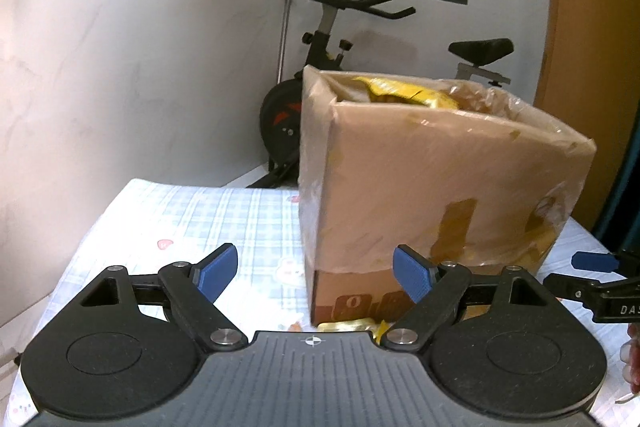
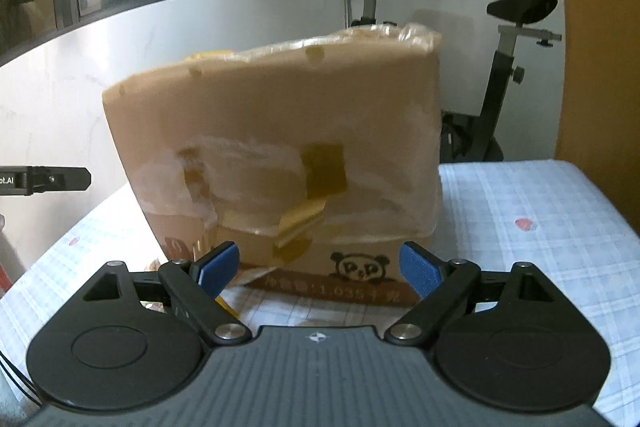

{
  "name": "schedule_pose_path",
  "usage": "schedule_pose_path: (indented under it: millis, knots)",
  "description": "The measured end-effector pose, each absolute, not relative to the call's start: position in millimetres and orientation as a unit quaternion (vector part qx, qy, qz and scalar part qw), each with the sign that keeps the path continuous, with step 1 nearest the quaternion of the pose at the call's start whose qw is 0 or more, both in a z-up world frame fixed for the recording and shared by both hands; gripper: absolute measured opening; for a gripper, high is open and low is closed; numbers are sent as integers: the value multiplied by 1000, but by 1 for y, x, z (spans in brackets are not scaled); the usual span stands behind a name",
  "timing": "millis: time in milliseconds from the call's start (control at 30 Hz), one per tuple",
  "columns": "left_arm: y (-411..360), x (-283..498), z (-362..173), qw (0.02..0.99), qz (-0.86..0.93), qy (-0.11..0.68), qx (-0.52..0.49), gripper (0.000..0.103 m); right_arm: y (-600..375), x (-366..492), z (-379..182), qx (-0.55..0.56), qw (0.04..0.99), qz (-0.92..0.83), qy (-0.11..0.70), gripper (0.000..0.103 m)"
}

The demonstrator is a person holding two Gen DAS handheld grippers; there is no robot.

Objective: Organize snacks
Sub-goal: 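Move both open grippers back down to the remaining snacks, then grasp the red meat snack packet with the right gripper while the left gripper grasps the small clear packet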

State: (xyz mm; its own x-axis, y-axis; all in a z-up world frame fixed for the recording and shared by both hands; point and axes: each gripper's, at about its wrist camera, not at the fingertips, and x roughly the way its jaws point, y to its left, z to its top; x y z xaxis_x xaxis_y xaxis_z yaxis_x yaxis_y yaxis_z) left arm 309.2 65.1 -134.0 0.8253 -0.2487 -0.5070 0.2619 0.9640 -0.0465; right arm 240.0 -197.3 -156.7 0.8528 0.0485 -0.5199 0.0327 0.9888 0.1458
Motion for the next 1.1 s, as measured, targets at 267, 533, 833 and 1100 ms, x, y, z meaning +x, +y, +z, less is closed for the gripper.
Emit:
schedule_pose_path:
  millis: [267,533,833,1100]
  knots:
    - [71,309,-153,950,-125,286,20,84,-192,246,-182,77,950,19,302,88]
    - [74,309,-171,943,-124,310,16,83,-175,258,-205,65,933,56,348,84]
    - [68,300,-197,930,-137,339,24,80,-131,256,-235,3,907,123,402,68]
    - [61,295,-210,922,-146,358,31,73,-139,253,-237,-3,916,112,385,43]
